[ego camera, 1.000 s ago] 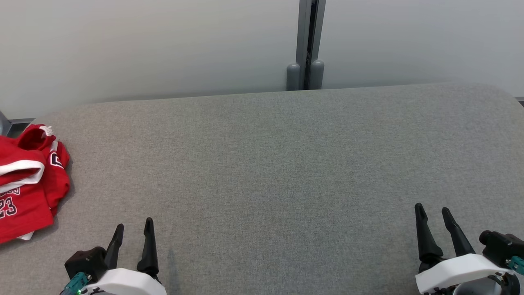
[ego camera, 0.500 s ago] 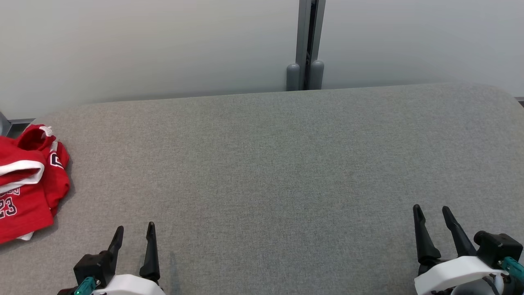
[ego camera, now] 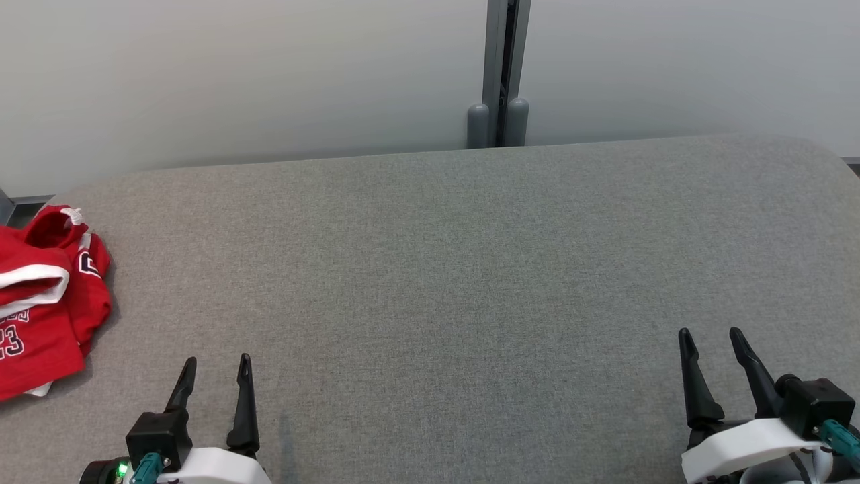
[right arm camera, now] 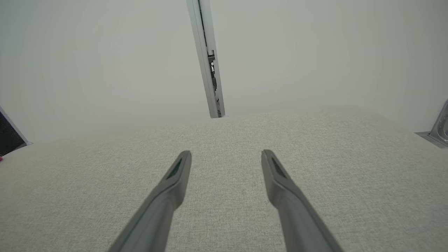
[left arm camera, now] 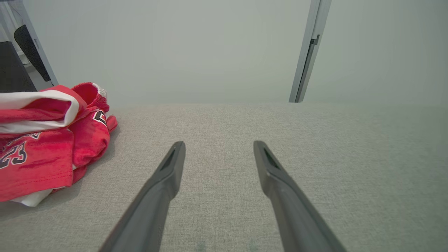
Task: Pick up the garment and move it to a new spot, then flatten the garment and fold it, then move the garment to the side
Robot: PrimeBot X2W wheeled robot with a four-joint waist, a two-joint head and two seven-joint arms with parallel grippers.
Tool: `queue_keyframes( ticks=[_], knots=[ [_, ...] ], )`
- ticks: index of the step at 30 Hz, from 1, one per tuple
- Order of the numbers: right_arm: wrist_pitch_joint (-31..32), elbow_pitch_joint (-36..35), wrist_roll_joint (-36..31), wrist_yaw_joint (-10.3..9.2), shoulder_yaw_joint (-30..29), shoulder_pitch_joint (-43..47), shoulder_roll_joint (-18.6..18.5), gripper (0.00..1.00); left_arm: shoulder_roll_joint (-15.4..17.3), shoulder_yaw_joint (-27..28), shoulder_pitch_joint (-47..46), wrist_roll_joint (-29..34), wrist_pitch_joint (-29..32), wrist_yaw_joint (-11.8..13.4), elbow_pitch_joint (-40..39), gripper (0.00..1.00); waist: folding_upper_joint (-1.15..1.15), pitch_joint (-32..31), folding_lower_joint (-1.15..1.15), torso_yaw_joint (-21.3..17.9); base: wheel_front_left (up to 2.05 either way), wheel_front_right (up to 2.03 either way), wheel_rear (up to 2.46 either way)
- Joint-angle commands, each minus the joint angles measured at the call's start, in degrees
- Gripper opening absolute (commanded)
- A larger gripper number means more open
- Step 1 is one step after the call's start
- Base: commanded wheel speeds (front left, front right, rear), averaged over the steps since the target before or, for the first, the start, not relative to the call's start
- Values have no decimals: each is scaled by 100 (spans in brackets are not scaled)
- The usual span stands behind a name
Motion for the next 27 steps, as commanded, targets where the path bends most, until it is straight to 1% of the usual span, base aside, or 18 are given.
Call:
queue_keyframes(
  ticks=[1, 11, 17, 23, 27],
  knots=[
    [-65, -14, -83, 11, -7, -57, -50, 100, 33, 20, 47, 103, -31, 26, -23, 100, 0, 1, 0, 1, 0, 0, 0],
    [-169, 14, -468, 11, 46, -5, -58, 100, 38, -32, 65, 458, -136, 67, -6, 100, 0, 21, 0, 16, 0, 0, 0],
    [-157, 29, -431, 11, 29, -16, -57, 100, 37, -39, 51, 398, -132, 69, 21, 100, 0, 33, 0, 54, 0, 0, 0],
    [-156, 33, -477, 12, 86, -25, -51, 100, 37, -24, 25, 359, -131, 67, 38, 100, 0, 56, 0, 249, 0, 0, 0],
    [-155, 54, -413, 12, 171, 17, -51, 100, 37, 26, 59, 279, -131, 88, 55, 100, 0, 73, 0, 501, 0, 0, 0]
  ],
)
